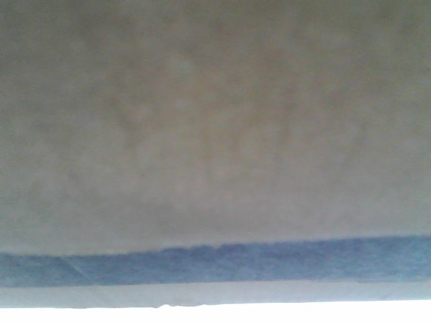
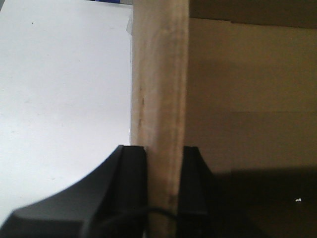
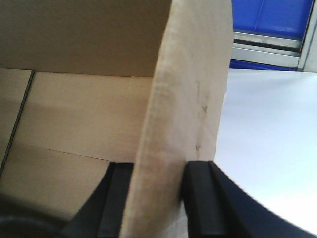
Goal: Grab box from left shelf to table start
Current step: 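Carry the held box with both grippers toward the white table, then lower the box onto the white table with both grippers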
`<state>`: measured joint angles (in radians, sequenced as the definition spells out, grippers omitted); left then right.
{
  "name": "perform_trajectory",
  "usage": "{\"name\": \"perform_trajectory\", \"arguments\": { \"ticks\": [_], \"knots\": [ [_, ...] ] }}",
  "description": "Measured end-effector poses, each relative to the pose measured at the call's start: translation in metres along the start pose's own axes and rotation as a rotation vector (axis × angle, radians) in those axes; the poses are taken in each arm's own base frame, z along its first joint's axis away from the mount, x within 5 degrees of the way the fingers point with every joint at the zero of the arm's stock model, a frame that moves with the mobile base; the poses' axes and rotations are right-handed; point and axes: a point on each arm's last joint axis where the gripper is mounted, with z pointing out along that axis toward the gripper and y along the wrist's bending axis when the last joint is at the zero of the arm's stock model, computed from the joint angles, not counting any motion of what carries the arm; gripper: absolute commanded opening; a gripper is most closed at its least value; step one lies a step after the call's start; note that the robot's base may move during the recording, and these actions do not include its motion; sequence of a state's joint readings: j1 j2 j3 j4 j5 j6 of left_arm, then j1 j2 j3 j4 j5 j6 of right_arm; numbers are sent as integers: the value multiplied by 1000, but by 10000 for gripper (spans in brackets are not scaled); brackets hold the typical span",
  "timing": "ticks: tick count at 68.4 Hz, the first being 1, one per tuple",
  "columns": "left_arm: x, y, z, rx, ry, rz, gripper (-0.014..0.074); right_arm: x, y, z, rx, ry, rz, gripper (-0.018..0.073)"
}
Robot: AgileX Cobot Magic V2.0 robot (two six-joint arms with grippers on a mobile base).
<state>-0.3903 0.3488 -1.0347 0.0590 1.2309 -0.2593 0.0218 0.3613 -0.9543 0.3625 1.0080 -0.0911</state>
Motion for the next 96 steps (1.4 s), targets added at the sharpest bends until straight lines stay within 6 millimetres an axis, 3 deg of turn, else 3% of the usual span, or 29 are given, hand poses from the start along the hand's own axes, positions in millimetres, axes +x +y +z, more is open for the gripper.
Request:
{"name": "perform_trajectory", "arguments": {
  "ticks": [46,58,70,82,96],
  "knots": [
    [0,0,0,0,2,0,-90,0,0,0,0,2,2,64],
    [-11,-3,9,-10,32,3,-90,-9,-1,9,0,56,16,64],
    [-43,-9,31,-59,84,19,-90,-37,-7,34,14,184,15,64],
    [-71,-16,71,-96,170,32,-90,-61,-19,75,43,328,-5,64],
    [-83,-20,128,-141,283,48,-90,-61,-41,134,72,510,-21,64]
  ]
}}
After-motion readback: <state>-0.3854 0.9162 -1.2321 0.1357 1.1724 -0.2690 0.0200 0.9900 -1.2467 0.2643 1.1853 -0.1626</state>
